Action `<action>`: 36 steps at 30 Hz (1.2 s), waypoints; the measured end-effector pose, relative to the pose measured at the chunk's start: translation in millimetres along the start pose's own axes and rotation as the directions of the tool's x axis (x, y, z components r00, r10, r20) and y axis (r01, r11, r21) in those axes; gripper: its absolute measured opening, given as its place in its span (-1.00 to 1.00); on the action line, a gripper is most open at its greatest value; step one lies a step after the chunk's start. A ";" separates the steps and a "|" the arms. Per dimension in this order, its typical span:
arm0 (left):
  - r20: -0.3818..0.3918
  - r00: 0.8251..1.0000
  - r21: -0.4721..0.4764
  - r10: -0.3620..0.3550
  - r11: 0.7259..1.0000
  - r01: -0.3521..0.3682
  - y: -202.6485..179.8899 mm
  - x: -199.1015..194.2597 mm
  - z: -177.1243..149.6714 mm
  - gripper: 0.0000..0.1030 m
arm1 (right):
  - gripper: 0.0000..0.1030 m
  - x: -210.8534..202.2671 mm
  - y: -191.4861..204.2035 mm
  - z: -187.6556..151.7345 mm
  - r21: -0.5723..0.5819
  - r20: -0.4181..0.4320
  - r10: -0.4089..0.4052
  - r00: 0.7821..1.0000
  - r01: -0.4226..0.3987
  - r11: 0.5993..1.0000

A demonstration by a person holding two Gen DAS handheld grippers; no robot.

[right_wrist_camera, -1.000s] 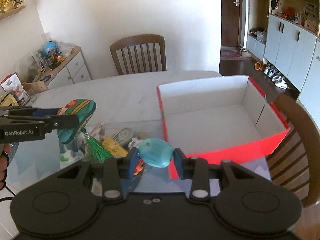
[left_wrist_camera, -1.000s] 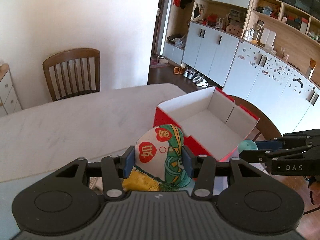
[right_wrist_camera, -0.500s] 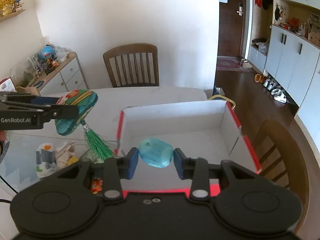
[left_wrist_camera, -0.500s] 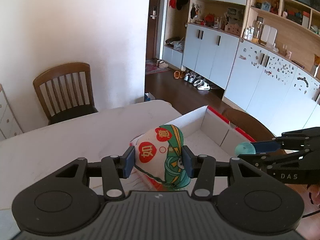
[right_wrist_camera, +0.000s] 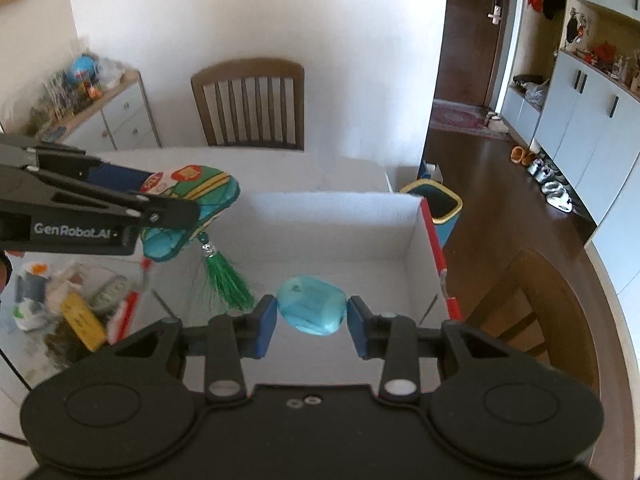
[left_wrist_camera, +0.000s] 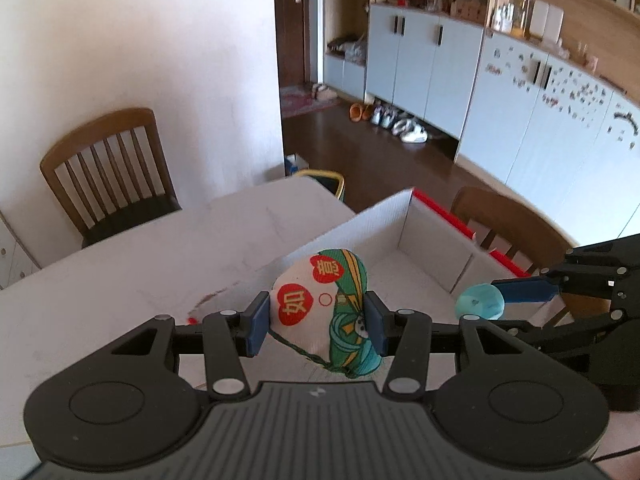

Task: Organize objects
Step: 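Carry pouch and blue soap into the red box and open both grippers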

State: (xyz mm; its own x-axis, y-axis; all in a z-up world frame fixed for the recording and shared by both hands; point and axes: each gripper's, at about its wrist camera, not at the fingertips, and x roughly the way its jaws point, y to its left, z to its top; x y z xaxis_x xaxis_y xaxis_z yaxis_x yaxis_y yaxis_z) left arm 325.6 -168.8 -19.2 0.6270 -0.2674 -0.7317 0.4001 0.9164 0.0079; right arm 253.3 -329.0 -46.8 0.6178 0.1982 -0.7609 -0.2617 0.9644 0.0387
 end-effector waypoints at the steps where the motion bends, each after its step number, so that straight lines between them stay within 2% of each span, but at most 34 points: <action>1: -0.014 1.000 0.003 0.002 1.000 -0.002 -1.8 8.5 0.0 -0.06 | -0.28 6.9 -1.9 -0.9 -0.005 -0.012 -0.003 1.000 0.003 1.000; 7: -0.102 0.994 0.035 0.028 0.999 -0.024 -12.1 53.7 -7.4 -0.06 | -0.28 50.6 -4.6 -6.6 -0.064 -0.107 -0.009 0.994 0.002 0.998; 13: -0.175 0.982 0.063 0.075 0.996 -0.065 -11.7 86.8 -14.3 -0.06 | -0.28 82.9 -7.2 -13.1 -0.120 -0.196 -0.031 0.980 0.007 0.993; 23: -0.277 0.957 0.081 0.092 0.994 -0.072 -12.0 116.0 -20.9 -0.02 | -0.28 108.4 -3.5 -15.0 -0.145 -0.299 -0.037 0.953 -0.008 0.989; 28: -0.299 0.950 0.072 0.087 0.995 -0.069 -12.9 123.8 -23.6 0.01 | -0.28 116.1 -5.6 -13.2 -0.141 -0.334 -0.031 0.942 -0.017 0.990; 36: -0.305 0.947 0.065 0.104 0.994 -0.088 -14.6 126.8 -24.6 0.23 | -0.22 120.7 -6.6 -12.2 -0.148 -0.351 -0.029 0.936 -0.025 0.989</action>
State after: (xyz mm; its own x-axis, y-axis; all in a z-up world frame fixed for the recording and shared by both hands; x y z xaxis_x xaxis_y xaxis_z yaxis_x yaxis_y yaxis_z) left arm 382.9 -208.8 -128.9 0.4316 -0.0670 -0.8996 0.3858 0.9151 0.1170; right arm 320.6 -313.6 -146.7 0.3258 0.0966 -0.9405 -0.3843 0.9224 -0.0384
